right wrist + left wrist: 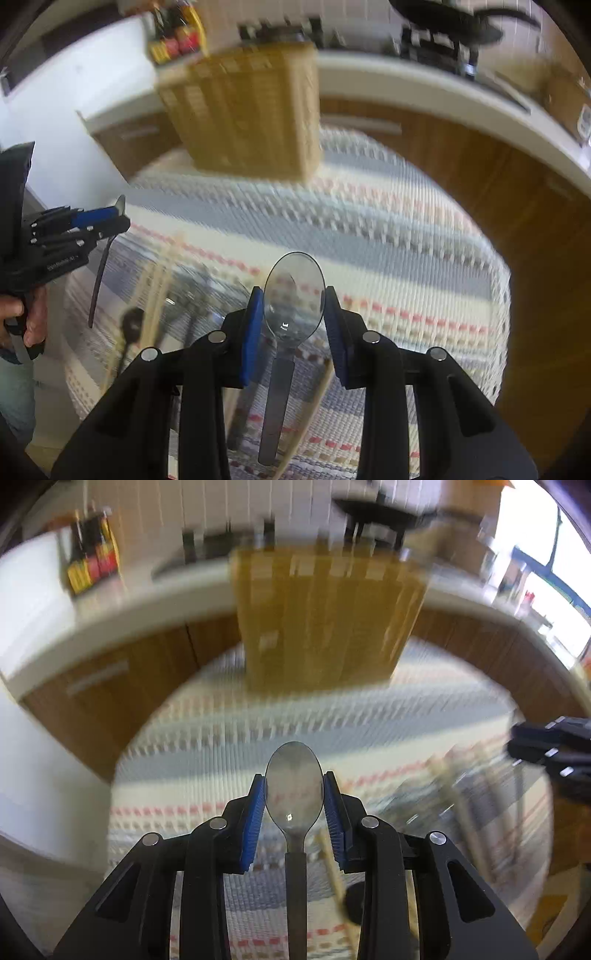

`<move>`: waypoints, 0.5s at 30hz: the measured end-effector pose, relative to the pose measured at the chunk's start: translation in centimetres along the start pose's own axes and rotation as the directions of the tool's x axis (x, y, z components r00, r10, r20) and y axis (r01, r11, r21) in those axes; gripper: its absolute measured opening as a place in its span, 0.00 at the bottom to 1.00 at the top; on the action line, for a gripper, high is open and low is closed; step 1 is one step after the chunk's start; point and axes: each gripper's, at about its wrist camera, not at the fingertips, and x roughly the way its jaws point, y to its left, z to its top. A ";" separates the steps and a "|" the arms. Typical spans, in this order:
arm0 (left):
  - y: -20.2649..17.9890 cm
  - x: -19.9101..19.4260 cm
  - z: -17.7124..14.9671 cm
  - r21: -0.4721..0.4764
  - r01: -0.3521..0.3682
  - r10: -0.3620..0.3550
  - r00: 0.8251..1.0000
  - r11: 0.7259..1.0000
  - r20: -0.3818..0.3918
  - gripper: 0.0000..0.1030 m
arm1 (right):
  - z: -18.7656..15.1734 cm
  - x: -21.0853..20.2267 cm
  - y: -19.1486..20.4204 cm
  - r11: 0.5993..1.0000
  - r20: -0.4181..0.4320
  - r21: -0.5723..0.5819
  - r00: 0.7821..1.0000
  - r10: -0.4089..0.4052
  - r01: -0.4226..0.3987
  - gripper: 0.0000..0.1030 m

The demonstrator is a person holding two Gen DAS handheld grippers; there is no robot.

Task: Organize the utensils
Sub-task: 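Carry both spoons over the yellow basket and open both tools to drop them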

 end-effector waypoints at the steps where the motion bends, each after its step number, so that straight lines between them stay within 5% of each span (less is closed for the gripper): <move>1: -0.3 -1.4 0.9 0.004 0.002 -0.003 0.999 1.000 0.052 0.29 | 0.6 -0.7 0.0 1.000 0.025 -0.003 1.000 0.010 -0.010 0.29; 6: -1.0 -6.7 5.9 0.012 0.001 -0.005 0.962 1.000 0.272 0.29 | 5.4 -4.8 0.8 0.998 0.216 -0.014 0.974 0.065 -0.063 0.29; 10: -0.9 -9.0 11.0 0.003 -0.017 0.014 0.902 1.000 0.432 0.29 | 10.3 -6.8 1.0 0.998 0.357 -0.011 0.932 0.064 -0.064 0.29; 13: -0.1 -8.9 14.0 -0.007 0.013 -0.008 0.860 1.000 0.511 0.29 | 13.7 -7.3 0.6 0.999 0.477 0.019 0.879 0.024 -0.038 0.29; 15: -0.1 -8.3 15.5 -0.017 -0.002 0.012 0.831 1.000 0.556 0.29 | 15.2 -7.1 0.4 0.997 0.576 0.065 0.814 -0.069 0.038 0.29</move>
